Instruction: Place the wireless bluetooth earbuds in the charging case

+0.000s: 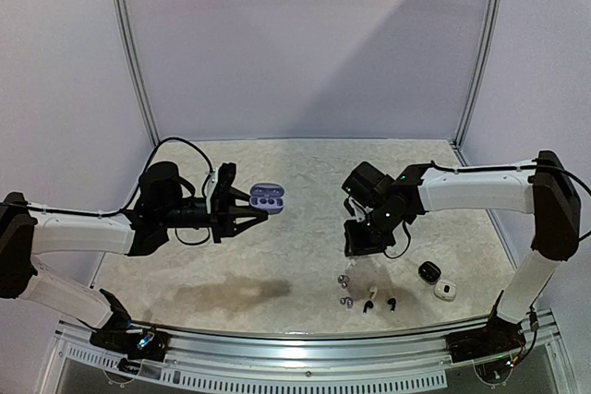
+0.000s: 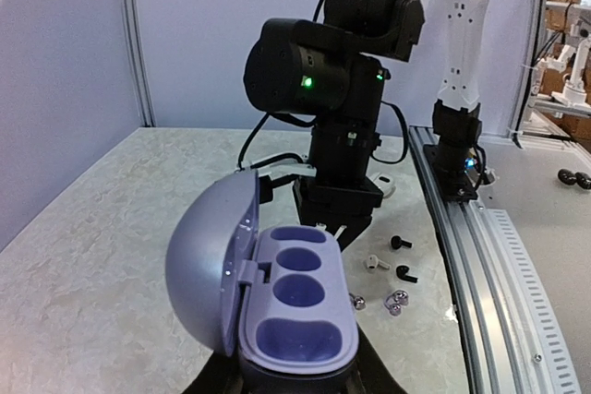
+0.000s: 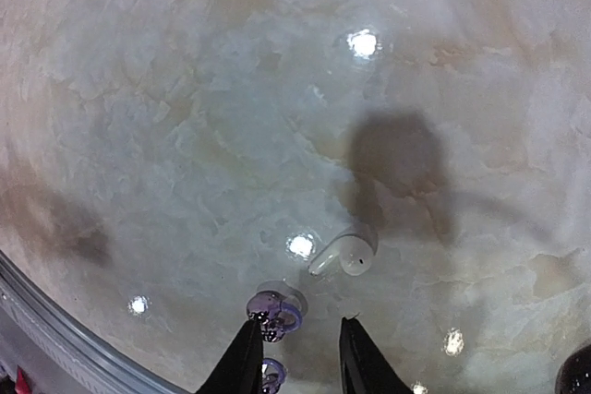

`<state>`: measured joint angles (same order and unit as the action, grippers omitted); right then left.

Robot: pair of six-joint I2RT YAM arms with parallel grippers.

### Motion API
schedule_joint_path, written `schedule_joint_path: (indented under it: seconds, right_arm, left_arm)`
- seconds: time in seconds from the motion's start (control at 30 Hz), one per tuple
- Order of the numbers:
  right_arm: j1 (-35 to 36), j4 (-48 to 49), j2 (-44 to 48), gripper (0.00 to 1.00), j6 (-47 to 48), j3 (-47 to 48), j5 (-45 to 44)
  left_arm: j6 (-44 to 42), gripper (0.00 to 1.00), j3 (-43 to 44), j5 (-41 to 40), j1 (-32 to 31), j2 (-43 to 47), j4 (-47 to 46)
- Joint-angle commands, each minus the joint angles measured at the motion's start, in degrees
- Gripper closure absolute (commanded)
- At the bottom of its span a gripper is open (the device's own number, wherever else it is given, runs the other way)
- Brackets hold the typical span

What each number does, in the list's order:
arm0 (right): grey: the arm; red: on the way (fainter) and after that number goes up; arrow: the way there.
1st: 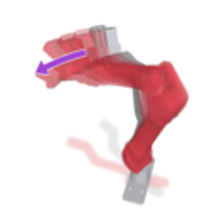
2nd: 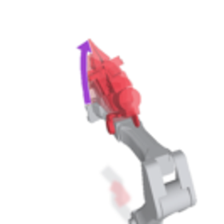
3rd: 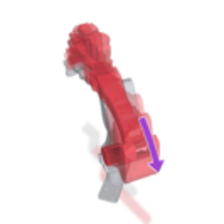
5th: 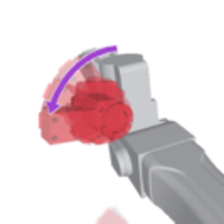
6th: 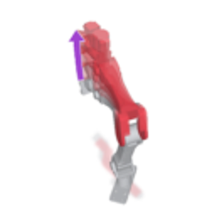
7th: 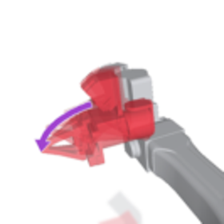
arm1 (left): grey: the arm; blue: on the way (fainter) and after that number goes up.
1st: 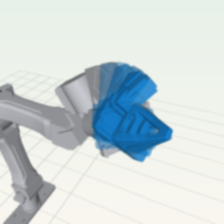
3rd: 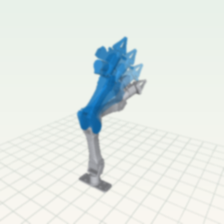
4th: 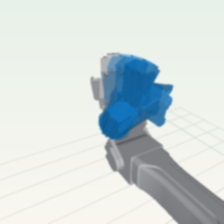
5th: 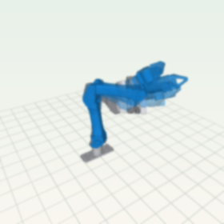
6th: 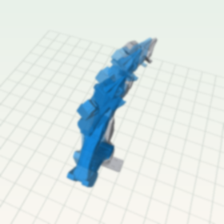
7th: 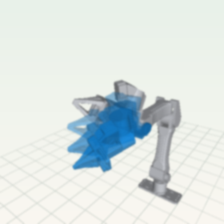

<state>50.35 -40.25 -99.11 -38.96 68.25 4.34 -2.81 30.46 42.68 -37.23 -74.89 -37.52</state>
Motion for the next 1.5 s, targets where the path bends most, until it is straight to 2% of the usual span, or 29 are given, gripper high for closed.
schedule_joint_path:
  seconds: [0.0, 0.2, 0.63, 1.47]
  right_arm:
    - [0.0, 4.3, 0.7, 0.73, 5.7, -2.7, 3.7]
    - [-0.2, 5.1, -0.8, 0.76, 8.9, -4.0, 6.0]
    - [-0.2, 9.0, -1.4, 0.80, 8.9, -8.7, 9.2]
    - [1.6, 11.8, -4.0, 0.77, 8.4, -9.1, 13.8]
  left_arm:
    - [-2.0, 1.00, -0.6, 0.6, -1.3, 0.6, -0.9]
    - [-1.9, 1.00, -0.5, 0.5, -1.6, 0.3, -0.4]
    - [-2.6, 1.00, -0.4, 0.1, -1.7, 0.3, 0.6]
    - [-3.8, 1.00, -0.9, -0.9, -1.7, 0.5, 1.3]
